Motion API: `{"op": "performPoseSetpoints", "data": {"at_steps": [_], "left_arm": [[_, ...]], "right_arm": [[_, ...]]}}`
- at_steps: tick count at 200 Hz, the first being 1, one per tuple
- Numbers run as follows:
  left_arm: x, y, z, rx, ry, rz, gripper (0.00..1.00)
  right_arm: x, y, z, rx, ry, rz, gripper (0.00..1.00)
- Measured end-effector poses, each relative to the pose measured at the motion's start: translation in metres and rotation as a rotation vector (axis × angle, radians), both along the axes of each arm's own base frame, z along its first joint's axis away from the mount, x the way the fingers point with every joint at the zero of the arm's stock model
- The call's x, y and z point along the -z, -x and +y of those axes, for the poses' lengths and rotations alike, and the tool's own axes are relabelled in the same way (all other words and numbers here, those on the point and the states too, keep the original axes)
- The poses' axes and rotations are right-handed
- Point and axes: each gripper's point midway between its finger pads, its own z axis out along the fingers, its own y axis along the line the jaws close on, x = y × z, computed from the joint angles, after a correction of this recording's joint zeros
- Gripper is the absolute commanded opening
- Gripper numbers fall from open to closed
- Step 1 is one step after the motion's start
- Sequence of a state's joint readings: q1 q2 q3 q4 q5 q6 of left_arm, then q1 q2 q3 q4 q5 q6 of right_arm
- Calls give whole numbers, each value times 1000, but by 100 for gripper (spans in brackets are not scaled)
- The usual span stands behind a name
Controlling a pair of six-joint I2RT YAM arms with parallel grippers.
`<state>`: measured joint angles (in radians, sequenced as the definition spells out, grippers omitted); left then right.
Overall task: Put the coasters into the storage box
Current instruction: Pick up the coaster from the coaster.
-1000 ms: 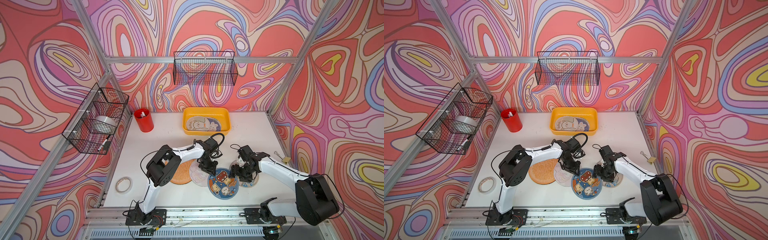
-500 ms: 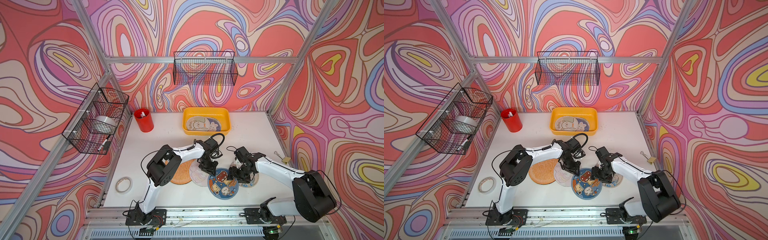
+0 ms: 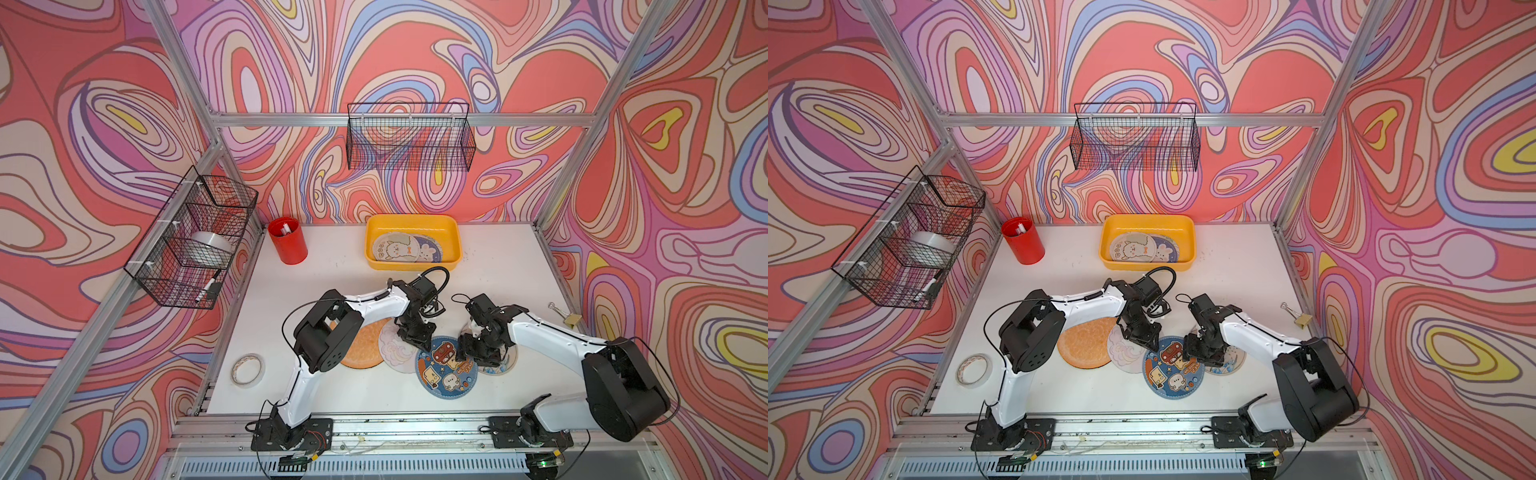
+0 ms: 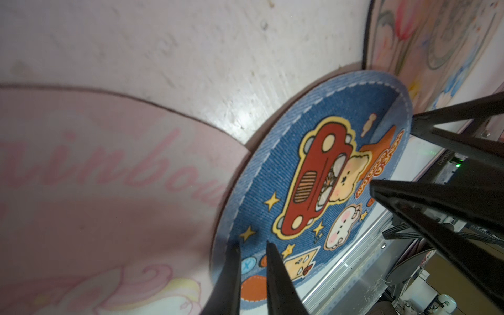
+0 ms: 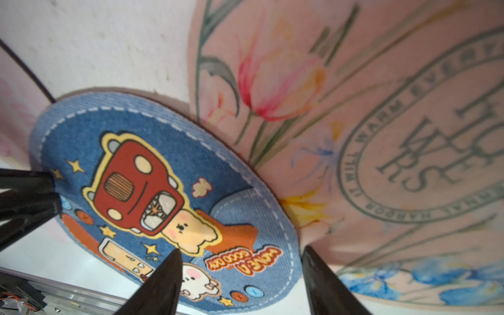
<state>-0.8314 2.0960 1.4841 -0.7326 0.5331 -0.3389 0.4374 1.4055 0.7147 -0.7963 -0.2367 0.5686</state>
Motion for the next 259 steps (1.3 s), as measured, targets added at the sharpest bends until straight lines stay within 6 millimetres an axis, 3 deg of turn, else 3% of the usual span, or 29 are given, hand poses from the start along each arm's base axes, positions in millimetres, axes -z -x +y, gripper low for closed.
{"op": "performPoseSetpoints", "data": {"at_steps": [37,74,102,147,162,191,259], "left_arm": [[0,0,0,6,2,-1,19],[0,1,0,10,1,0,18],[0,1,1,13,1,-1,18],[0,1,2,12,-3,2,21],[-1,0,2,7,1,5,25],[-12,-10,9,-24,21,-9,39],[-83,-54,41,-171,157,-155,72]], "right_arm": [[-1,2,8,-19,-25,0,65],[0,2,11,-24,-33,5,47],[0,1,11,-21,-30,4,28],[-12,-9,15,-38,-34,-25,5],[-20,-14,18,-40,-39,-39,0],[-43,-29,27,-65,-67,-90,0],[-117,-80,59,-138,-177,-274,0]]}}
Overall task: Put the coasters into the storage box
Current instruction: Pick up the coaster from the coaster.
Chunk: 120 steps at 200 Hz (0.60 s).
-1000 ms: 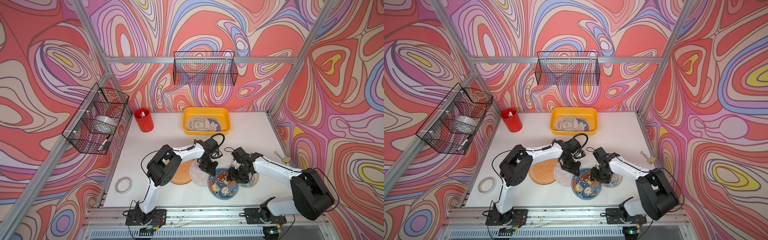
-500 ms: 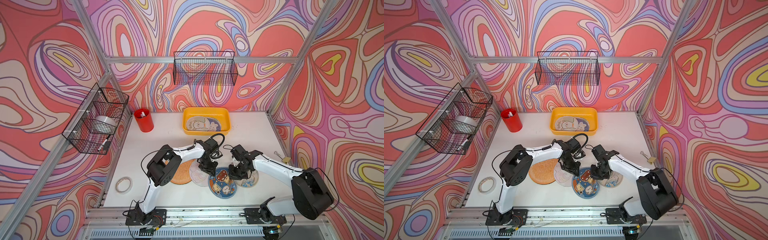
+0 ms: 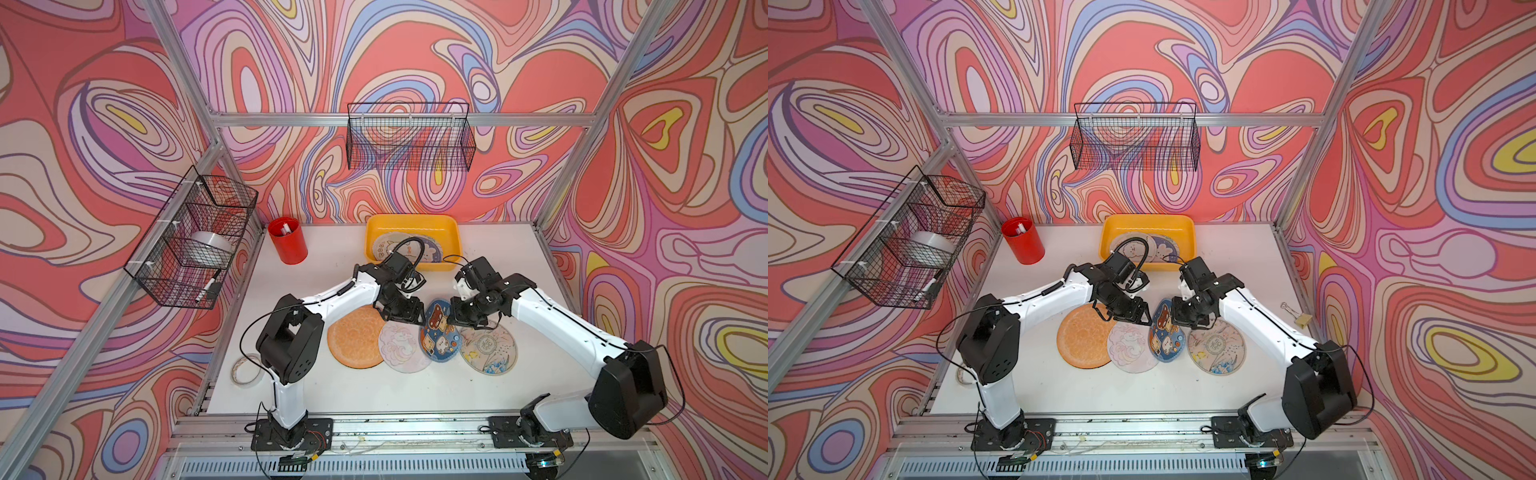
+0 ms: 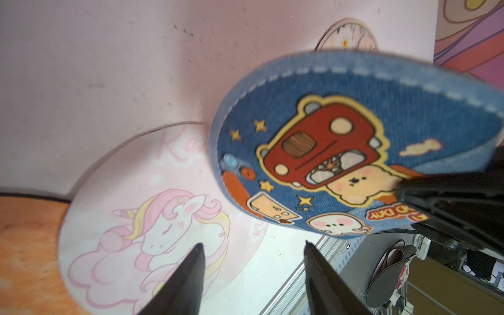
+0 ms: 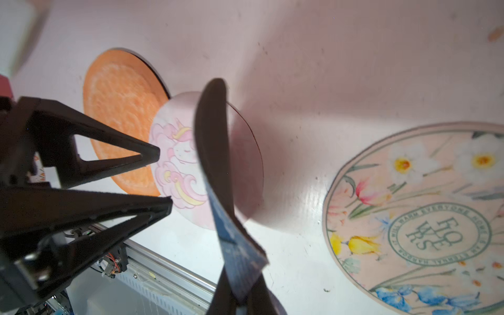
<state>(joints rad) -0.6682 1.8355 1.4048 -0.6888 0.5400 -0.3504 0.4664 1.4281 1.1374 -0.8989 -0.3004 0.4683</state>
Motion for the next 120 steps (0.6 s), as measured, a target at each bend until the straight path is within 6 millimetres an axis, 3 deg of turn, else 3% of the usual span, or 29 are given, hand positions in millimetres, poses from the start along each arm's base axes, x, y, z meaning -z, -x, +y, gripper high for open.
{"op": "performPoseSetpoints", "data": {"at_steps": [40,89,120], "left_arm": [[-7,-17,34,-119,5,-43,90],[-1,-36,74,-256,-11,-55,96],[4,-48,97,-329,-13,-54,99]], "right_arm": [[-29,-40,21,-30,-29,-79,0],[-50,-96,50,-48,-66,-165,0],[-59,-144,76,-60,-102,-226,0]]}}
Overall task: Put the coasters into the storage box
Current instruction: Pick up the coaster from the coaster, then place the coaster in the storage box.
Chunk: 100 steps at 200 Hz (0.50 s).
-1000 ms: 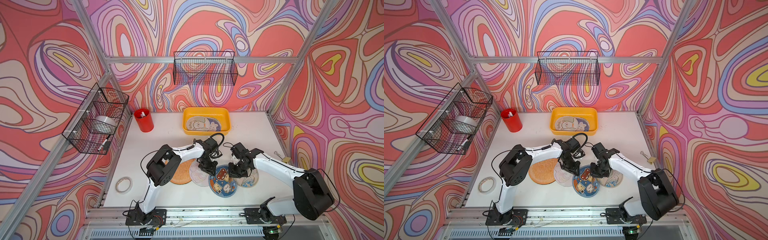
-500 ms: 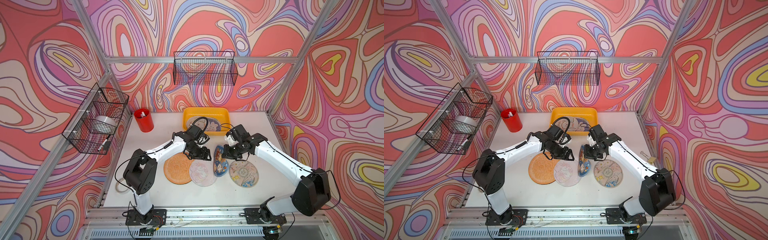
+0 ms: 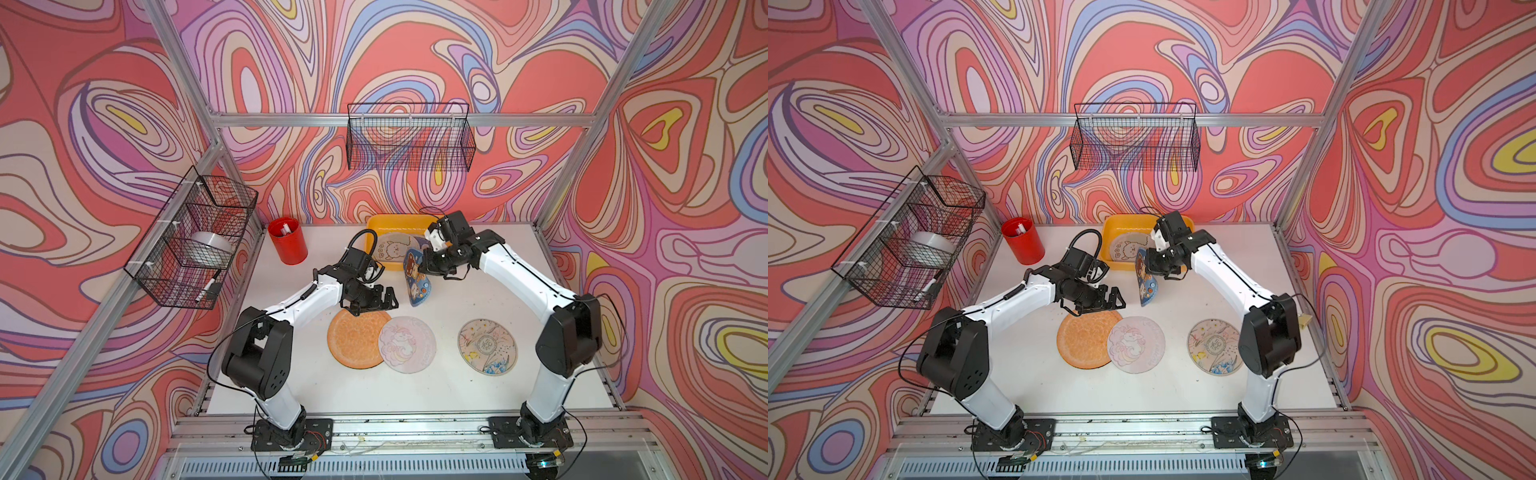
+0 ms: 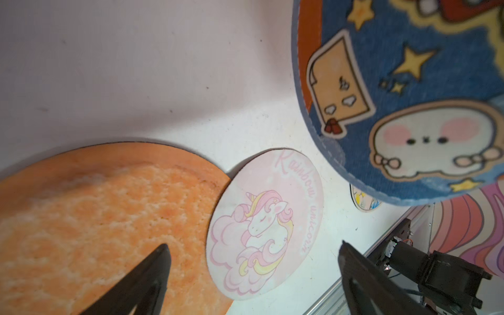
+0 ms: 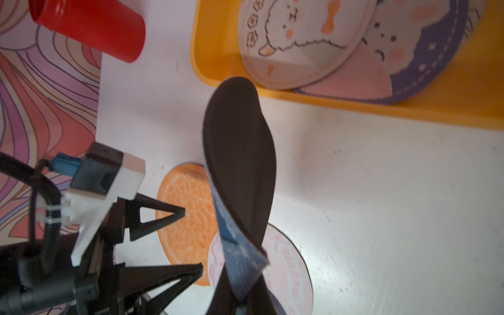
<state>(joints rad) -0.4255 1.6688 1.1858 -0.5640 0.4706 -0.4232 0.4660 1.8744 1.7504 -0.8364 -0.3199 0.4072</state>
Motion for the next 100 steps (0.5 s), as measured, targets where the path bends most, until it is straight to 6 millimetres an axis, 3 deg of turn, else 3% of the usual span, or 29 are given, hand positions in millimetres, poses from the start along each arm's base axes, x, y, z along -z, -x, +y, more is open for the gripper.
{"op": "performPoseSetpoints", "data": {"at_steps": [63,100], "left_arm": [[5,-3,32,-84,24,-2,100],[12,-2,44,-113,33,22,100]], "right_arm": [[-14,-90,45,-14,-84,-127,0],[-1,-134,55,10,-121,-178,0]]}}
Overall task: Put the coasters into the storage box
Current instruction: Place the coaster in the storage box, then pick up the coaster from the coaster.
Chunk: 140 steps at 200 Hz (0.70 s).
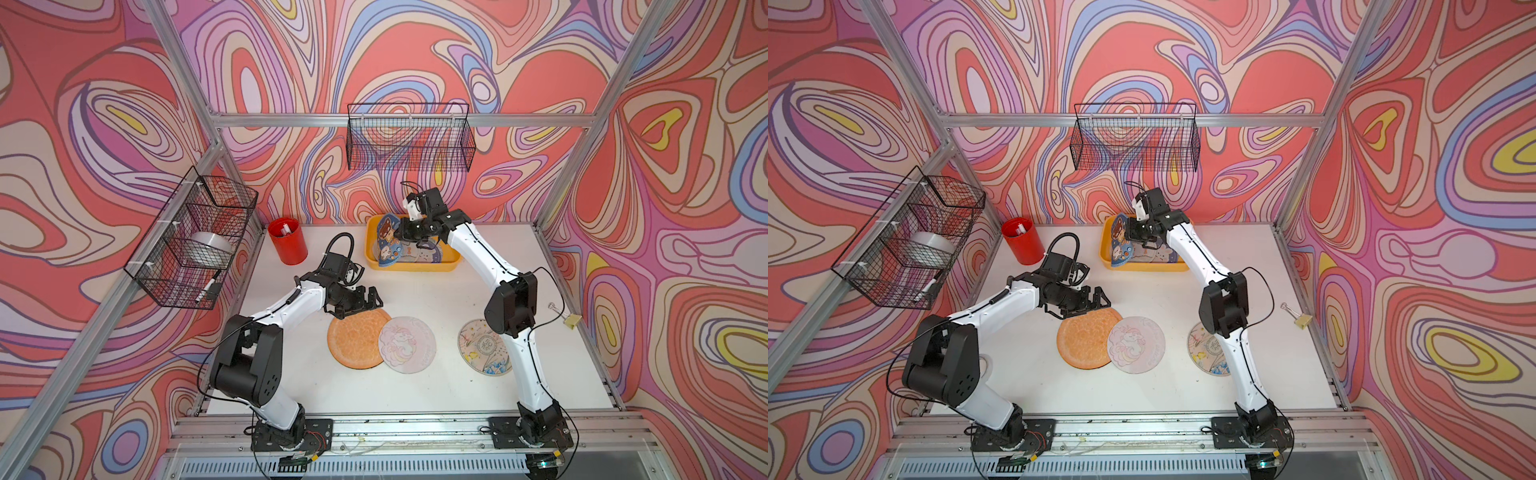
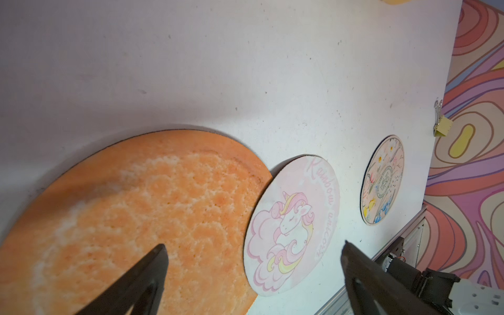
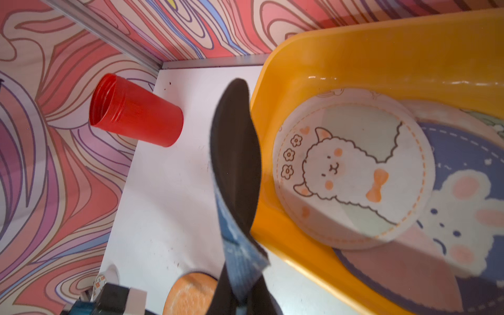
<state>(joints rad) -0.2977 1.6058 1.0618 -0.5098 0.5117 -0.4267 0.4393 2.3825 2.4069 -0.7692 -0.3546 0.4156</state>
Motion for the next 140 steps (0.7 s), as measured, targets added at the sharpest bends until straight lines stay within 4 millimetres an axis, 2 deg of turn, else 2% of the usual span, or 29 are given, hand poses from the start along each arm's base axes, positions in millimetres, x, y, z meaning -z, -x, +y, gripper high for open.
{"op": "performPoseSetpoints", "data": {"at_steps": [31,61,74,108,140], "left_arm": [[1,-1,3,-10,4,1,100],[1,-2,4,-16,-3,-1,100],[2,-3,6,-20,-11,-4,100],[4,-3,10,-32,-37,-4,100],[4,-3,13,-52,-49,-1,100]], "right_arm": [[35,-31,-18,71,-16,28,0],[70,-55,-58,164,1,77,0],[81,-61,-76,200,10,99,4],[97,-69,-123,285,59,142,44],[110,-64,-147,307,115,171,64]]}}
